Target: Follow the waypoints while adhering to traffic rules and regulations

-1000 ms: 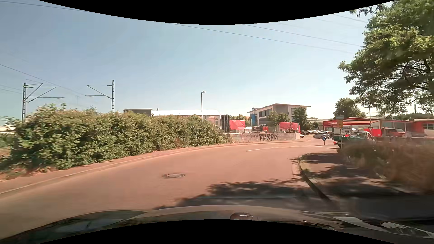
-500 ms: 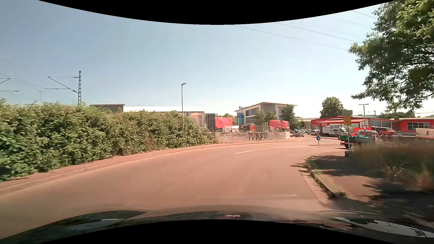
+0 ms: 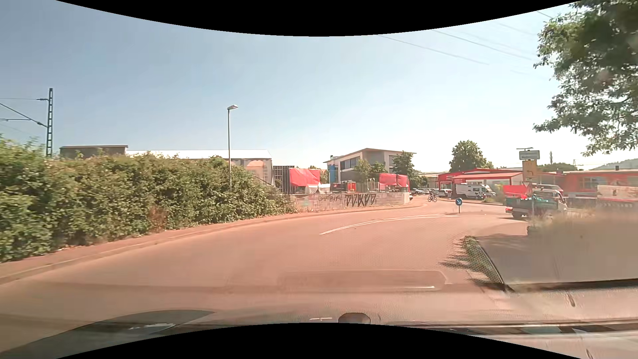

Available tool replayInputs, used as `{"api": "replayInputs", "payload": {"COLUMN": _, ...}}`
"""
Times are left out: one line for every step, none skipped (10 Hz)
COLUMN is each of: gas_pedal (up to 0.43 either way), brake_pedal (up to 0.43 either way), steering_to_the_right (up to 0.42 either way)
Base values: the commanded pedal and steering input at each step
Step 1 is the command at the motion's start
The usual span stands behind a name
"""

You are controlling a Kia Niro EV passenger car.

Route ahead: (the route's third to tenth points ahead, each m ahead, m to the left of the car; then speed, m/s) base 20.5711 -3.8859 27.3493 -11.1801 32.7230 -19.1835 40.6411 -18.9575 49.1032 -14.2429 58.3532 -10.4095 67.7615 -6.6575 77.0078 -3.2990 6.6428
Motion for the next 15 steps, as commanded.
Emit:
{"api": "replayInputs", "payload": {"gas_pedal": 0.000, "brake_pedal": 0.000, "steering_to_the_right": 0.101}}
{"api": "replayInputs", "payload": {"gas_pedal": 0.000, "brake_pedal": 0.000, "steering_to_the_right": 0.107}}
{"api": "replayInputs", "payload": {"gas_pedal": 0.000, "brake_pedal": 0.000, "steering_to_the_right": 0.110}}
{"api": "replayInputs", "payload": {"gas_pedal": 0.000, "brake_pedal": 0.000, "steering_to_the_right": 0.114}}
{"api": "replayInputs", "payload": {"gas_pedal": 0.000, "brake_pedal": 0.000, "steering_to_the_right": 0.116}}
{"api": "replayInputs", "payload": {"gas_pedal": 0.000, "brake_pedal": 0.024, "steering_to_the_right": 0.120}}
{"api": "replayInputs", "payload": {"gas_pedal": 0.000, "brake_pedal": 0.073, "steering_to_the_right": 0.123}}
{"api": "replayInputs", "payload": {"gas_pedal": 0.000, "brake_pedal": 0.104, "steering_to_the_right": 0.127}}
{"api": "replayInputs", "payload": {"gas_pedal": 0.000, "brake_pedal": 0.116, "steering_to_the_right": 0.129}}
{"api": "replayInputs", "payload": {"gas_pedal": 0.000, "brake_pedal": 0.122, "steering_to_the_right": 0.133}}
{"api": "replayInputs", "payload": {"gas_pedal": 0.000, "brake_pedal": 0.128, "steering_to_the_right": 0.134}}
{"api": "replayInputs", "payload": {"gas_pedal": 0.000, "brake_pedal": 0.134, "steering_to_the_right": 0.136}}
{"api": "replayInputs", "payload": {"gas_pedal": 0.000, "brake_pedal": 0.140, "steering_to_the_right": 0.139}}
{"api": "replayInputs", "payload": {"gas_pedal": 0.000, "brake_pedal": 0.146, "steering_to_the_right": 0.144}}
{"api": "replayInputs", "payload": {"gas_pedal": 0.000, "brake_pedal": 0.146, "steering_to_the_right": 0.146}}
